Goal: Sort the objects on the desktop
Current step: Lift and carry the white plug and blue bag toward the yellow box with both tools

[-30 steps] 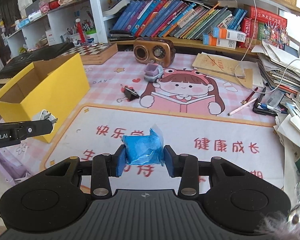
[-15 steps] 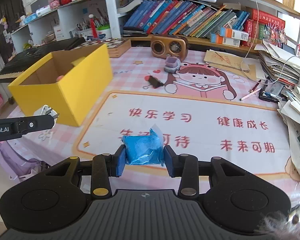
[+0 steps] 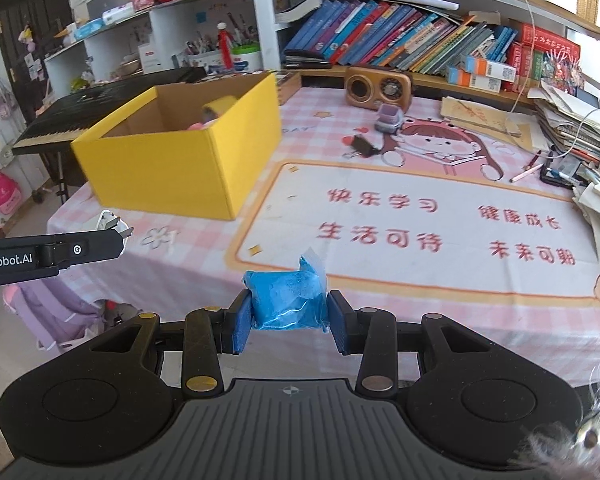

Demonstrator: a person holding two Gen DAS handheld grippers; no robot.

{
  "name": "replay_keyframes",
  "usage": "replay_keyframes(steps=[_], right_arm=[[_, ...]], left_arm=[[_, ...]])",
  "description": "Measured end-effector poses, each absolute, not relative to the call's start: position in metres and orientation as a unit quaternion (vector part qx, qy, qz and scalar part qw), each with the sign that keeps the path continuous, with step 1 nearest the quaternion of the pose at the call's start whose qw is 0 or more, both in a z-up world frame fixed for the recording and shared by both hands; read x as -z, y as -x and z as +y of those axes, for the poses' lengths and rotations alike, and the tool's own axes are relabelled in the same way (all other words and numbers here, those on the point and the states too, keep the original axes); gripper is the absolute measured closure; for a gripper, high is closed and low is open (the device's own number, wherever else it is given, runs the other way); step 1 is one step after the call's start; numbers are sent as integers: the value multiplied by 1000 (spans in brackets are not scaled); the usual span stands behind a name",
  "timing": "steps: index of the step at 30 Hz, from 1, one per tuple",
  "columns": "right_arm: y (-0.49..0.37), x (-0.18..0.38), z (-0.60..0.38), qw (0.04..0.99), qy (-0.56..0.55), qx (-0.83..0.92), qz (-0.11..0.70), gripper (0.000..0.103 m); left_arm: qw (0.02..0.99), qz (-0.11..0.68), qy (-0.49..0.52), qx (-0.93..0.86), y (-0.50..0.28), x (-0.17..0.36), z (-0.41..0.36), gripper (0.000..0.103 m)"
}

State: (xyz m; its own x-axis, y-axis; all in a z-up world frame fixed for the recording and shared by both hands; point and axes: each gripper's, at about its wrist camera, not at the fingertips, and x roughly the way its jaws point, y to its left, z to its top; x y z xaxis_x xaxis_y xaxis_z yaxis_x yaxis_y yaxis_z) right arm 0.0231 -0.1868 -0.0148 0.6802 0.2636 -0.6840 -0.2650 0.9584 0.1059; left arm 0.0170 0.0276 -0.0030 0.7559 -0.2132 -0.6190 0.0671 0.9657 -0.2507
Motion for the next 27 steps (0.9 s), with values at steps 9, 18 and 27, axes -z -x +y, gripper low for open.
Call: replay_keyframes(steps=[9, 18, 27], right_arm=[[-10, 13, -157, 913, 12, -177, 368, 66], [-9, 9, -135, 910, 25, -208, 358, 66], [-12, -1, -120, 913, 30, -229, 337, 66]], left_arm=[[934, 334, 119, 43, 9, 1, 57, 74], [939, 319, 130, 13, 24, -3, 75, 74], [945, 299, 130, -7, 31, -11, 88, 74]])
